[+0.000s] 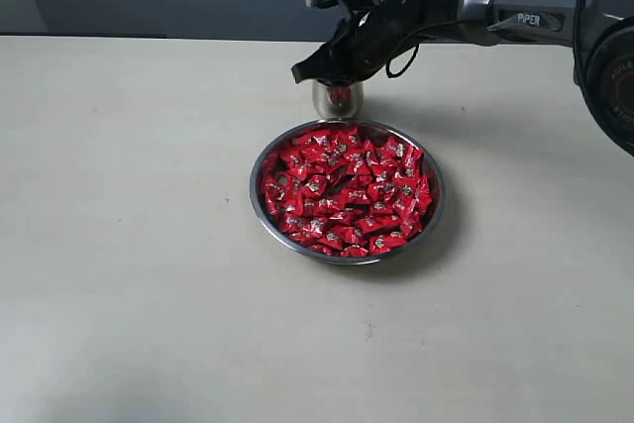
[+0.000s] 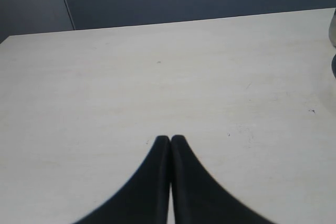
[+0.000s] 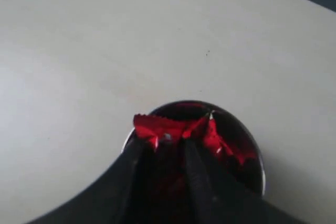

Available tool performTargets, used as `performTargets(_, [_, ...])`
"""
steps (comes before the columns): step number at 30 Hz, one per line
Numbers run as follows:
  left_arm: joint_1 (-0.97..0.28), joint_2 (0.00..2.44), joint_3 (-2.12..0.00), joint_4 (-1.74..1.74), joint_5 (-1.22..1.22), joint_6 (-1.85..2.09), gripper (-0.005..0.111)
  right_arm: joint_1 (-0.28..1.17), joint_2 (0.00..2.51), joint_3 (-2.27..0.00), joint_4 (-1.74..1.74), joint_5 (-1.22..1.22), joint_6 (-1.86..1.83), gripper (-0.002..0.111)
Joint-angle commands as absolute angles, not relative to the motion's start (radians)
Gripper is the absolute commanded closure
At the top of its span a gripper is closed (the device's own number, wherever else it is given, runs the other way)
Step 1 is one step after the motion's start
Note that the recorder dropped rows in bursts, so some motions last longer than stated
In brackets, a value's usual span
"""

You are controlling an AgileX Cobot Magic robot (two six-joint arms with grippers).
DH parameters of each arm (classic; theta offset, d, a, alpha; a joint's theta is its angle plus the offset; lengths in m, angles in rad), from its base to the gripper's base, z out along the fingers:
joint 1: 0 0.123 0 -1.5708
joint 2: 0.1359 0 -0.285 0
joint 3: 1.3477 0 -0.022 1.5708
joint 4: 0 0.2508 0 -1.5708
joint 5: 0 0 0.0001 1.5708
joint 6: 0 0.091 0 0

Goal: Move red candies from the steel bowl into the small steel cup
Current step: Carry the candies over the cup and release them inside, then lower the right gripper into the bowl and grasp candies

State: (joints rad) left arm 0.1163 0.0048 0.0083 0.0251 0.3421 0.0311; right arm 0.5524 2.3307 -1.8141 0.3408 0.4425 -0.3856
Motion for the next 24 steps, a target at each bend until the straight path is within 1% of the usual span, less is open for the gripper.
performTargets(1, [0.108, 0.0, 0.0, 0.027, 0.337, 0.029, 0.106, 0.549, 2.289, -1.82, 0.341, 0.467, -0.388, 0.077])
performTargets(11, [0.108, 0.0, 0.0, 0.027, 0.337, 0.029, 0.106, 0.549, 2.194, -1.82, 0.341, 0.555, -0.386, 0.077])
performTargets(21, [0.108, 0.0, 0.0, 0.027, 0.337, 0.029, 0.106, 0.555, 2.145, -1.818, 0.341, 0.863, -0.389, 0.077])
performTargets(24, [0.108, 0.0, 0.0, 0.027, 0.337, 0.029, 0.106, 0.57, 2.145, -1.794, 0.341, 0.892, -0.404, 0.077])
